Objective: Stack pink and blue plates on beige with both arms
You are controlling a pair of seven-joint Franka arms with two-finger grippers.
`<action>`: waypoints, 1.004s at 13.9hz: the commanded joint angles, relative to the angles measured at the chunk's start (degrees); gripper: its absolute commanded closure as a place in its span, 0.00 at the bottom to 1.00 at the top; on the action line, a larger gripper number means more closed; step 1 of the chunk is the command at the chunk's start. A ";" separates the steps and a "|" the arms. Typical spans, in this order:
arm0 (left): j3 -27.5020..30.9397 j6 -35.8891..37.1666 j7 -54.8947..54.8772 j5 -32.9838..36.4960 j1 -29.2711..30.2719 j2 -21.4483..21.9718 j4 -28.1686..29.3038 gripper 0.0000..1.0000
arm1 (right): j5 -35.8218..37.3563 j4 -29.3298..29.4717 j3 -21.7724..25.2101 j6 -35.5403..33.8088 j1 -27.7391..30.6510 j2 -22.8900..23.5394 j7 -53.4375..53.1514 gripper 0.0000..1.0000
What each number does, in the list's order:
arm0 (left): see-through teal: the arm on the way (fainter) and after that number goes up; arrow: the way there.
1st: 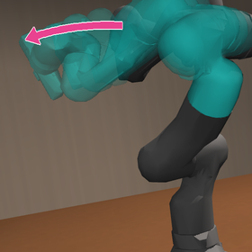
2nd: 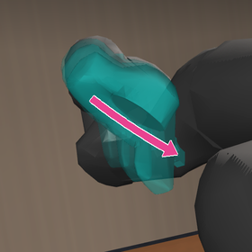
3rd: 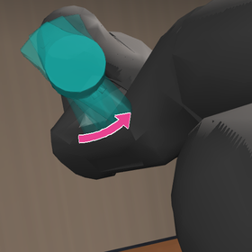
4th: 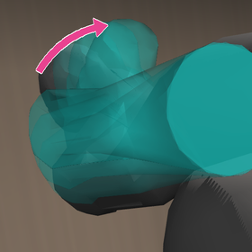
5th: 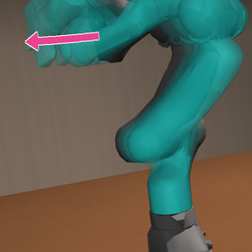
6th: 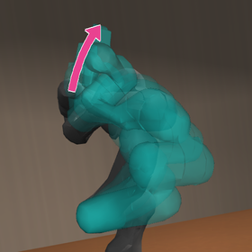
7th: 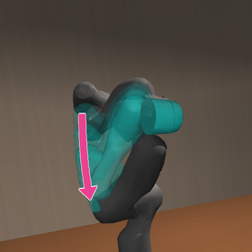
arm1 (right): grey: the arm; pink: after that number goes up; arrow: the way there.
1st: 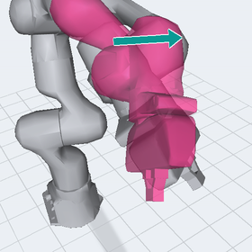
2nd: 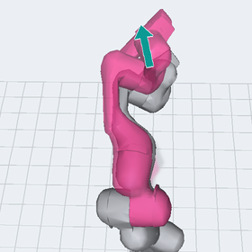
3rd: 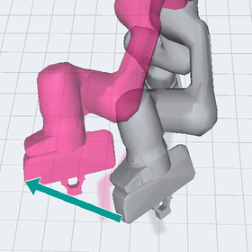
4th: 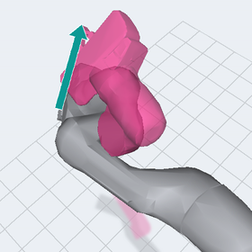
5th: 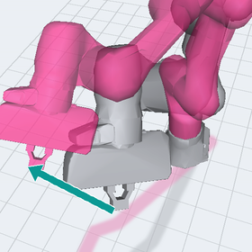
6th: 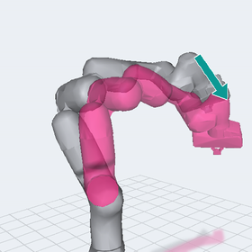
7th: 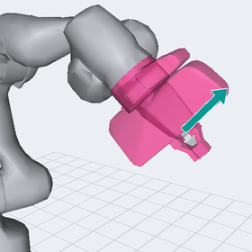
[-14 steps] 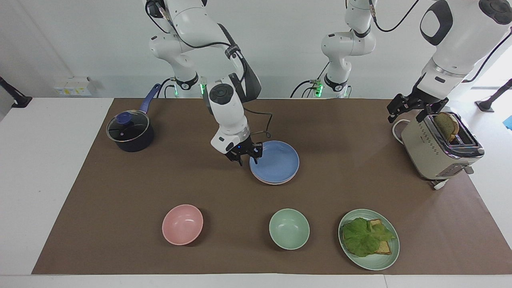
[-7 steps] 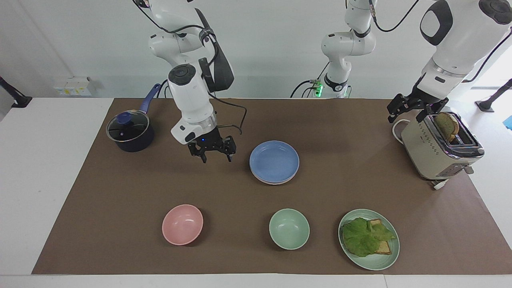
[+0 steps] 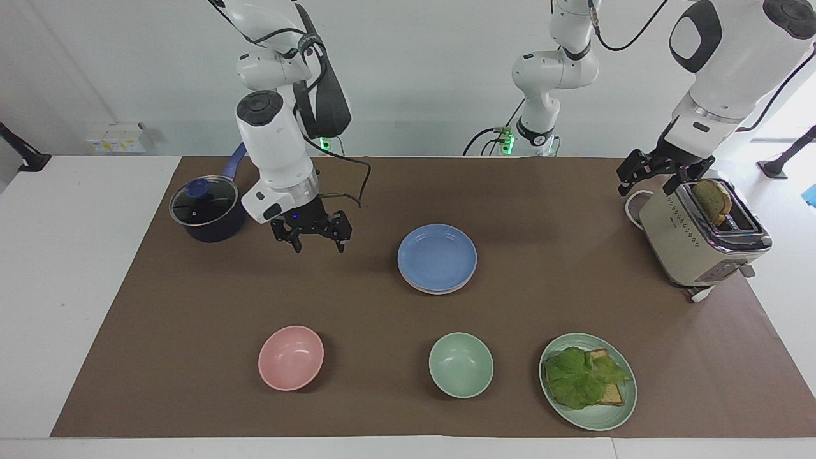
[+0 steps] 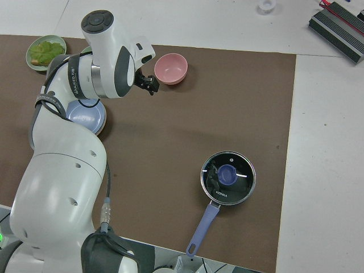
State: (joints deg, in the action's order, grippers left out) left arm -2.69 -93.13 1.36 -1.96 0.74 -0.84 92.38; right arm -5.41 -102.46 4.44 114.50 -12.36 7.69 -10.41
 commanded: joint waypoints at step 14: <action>-0.21 0.85 -0.31 0.82 0.22 0.05 -0.53 0.00 | 6.20 13.15 1.27 -24.40 7.18 -8.30 5.57 0.00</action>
State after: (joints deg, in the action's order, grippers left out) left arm -2.69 -93.13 1.36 -1.96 0.74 -0.84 92.38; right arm -0.34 -91.87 5.27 93.25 -5.68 -1.01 -7.44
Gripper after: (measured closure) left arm 0.000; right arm 0.000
